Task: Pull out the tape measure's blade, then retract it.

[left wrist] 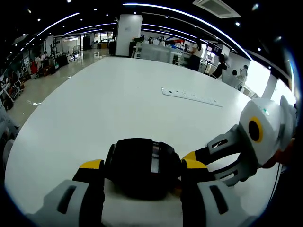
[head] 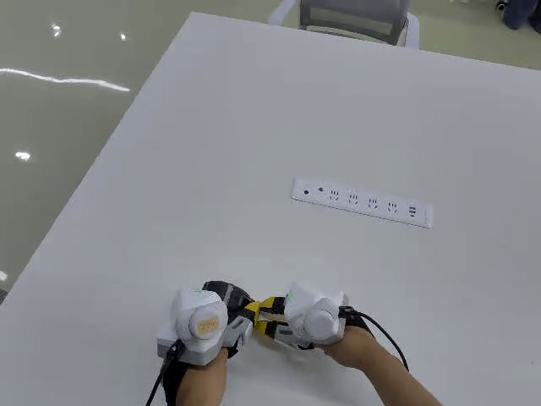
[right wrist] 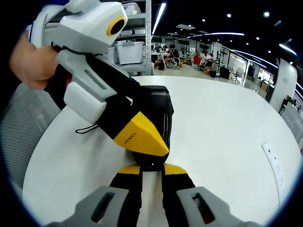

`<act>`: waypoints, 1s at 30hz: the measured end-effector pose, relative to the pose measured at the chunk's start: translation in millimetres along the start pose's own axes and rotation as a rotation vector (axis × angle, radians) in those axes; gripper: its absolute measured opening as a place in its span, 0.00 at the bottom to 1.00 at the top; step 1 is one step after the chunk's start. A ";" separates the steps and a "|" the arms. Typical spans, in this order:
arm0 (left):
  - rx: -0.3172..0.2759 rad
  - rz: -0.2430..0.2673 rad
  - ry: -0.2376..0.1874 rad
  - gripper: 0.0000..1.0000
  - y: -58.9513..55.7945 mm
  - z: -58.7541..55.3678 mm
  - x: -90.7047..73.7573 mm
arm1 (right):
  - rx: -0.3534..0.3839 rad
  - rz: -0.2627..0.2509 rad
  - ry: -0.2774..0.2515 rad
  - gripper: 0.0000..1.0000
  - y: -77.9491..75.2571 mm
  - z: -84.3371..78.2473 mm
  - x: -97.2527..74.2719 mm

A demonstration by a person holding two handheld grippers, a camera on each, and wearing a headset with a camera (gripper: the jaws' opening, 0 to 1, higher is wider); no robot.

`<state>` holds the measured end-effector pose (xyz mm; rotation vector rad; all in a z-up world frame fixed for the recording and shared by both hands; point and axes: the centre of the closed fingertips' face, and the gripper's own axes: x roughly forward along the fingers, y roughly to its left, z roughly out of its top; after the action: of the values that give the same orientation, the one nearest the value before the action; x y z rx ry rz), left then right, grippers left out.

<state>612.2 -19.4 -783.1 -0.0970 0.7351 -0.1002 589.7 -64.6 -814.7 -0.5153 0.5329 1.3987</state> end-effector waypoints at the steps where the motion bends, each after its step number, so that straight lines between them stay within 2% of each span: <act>1: -0.005 -0.006 0.001 0.63 0.3 0.5 -0.4 | -0.003 -0.006 0.001 0.15 0.1 0.2 0.0; 6: 0.026 -0.017 -0.019 0.64 1.2 8.8 -5.6 | 0.010 -0.016 0.006 0.16 0.2 -0.1 -1.0; 8: 0.018 -0.055 -0.028 0.65 -0.2 12.5 -7.1 | -0.027 -0.012 0.019 0.20 4.8 0.9 -3.0; 11: 0.033 -0.089 -0.029 0.66 3.0 13.7 -11.7 | -0.031 -0.024 0.037 0.24 8.0 -0.1 -5.7; 15: 0.055 -0.122 -0.050 0.69 7.0 16.7 -21.0 | -0.010 -0.047 0.026 0.26 10.6 3.0 -11.7; 17: 0.094 -0.132 -0.051 0.70 10.7 16.3 -25.6 | -0.003 -0.052 0.033 0.27 13.3 3.6 -16.1; 23: 0.136 -0.171 -0.044 0.71 21.8 8.7 -40.6 | 0.038 -0.114 0.037 0.35 15.5 5.9 -36.0; 26: 0.163 -0.200 -0.024 0.73 22.4 3.6 -48.9 | 0.074 -0.149 0.033 0.39 16.6 7.2 -48.1; 30: 0.206 -0.237 -0.019 0.78 20.7 2.2 -60.3 | 0.119 -0.187 0.033 0.44 20.3 8.6 -62.2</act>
<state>570.5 8.8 -744.0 0.0120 0.6883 -0.3998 564.0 -105.2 -769.4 -0.4808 0.5760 1.1747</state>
